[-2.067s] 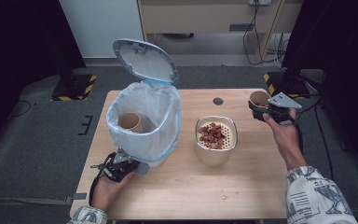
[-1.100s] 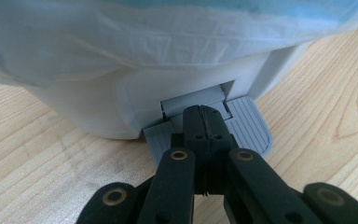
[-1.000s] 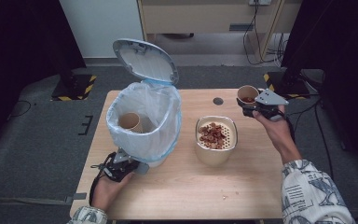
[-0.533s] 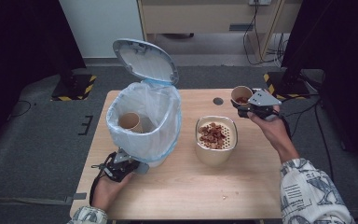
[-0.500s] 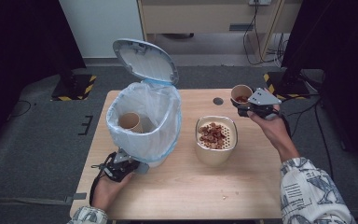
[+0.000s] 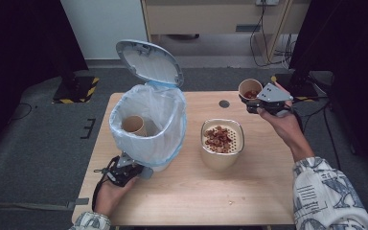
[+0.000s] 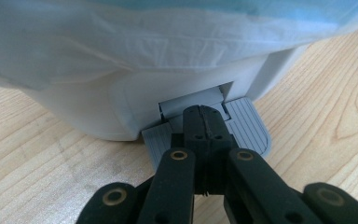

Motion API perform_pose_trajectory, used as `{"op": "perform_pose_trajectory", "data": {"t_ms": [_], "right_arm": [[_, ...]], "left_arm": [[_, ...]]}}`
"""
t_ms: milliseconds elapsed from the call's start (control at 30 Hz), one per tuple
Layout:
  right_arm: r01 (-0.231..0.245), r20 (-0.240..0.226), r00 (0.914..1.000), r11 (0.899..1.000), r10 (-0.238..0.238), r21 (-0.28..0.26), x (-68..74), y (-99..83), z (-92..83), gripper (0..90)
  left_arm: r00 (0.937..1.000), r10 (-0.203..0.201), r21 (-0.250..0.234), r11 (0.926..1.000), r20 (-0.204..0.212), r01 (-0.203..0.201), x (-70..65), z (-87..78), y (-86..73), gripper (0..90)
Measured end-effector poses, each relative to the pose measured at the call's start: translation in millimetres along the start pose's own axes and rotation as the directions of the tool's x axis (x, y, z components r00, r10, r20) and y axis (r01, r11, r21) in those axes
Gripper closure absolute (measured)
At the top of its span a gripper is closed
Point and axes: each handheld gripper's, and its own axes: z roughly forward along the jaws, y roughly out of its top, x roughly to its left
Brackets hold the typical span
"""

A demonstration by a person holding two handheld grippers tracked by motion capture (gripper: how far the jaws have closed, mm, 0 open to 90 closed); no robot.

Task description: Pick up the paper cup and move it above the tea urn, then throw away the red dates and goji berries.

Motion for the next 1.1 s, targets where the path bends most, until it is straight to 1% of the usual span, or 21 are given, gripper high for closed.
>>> {"op": "perform_pose_trajectory", "data": {"t_ms": [167,300,367,667,867,1100], "right_arm": [[0.030,-0.001,0.9996,1.000,-0.030,0.003,-1.8,3.5,-1.9,29.9],[0.039,-0.001,0.9993,0.999,-0.039,0.005,-1.8,3.4,-2.2,29.9],[0.051,-0.003,0.9987,0.999,-0.051,0.010,-1.4,3.5,-1.8,29.8],[0.070,-0.006,0.9975,0.997,-0.070,0.010,-0.9,6.9,0.1,29.7],[0.093,-0.008,0.9956,0.996,-0.093,0.012,-0.6,10.9,1.3,29.7],[0.136,-0.009,0.9907,0.991,-0.136,0.020,-0.2,13.8,-0.4,29.7]], "left_arm": [[1.0000,0.000,0.000,1.0000,0.000,0.000,0.0,0.0,0.0,90.0],[1.0000,0.000,0.000,1.0000,0.000,0.000,0.1,0.1,0.1,90.0],[1.0000,-0.001,-0.001,1.0000,0.001,0.001,0.1,0.1,0.0,90.0],[1.0000,-0.001,-0.001,1.0000,0.001,0.001,0.2,0.2,0.0,90.0],[1.0000,-0.003,-0.001,1.0000,0.002,0.003,0.2,0.2,0.1,90.0],[1.0000,-0.003,-0.001,1.0000,0.002,0.003,0.2,0.2,0.1,90.0]]}}
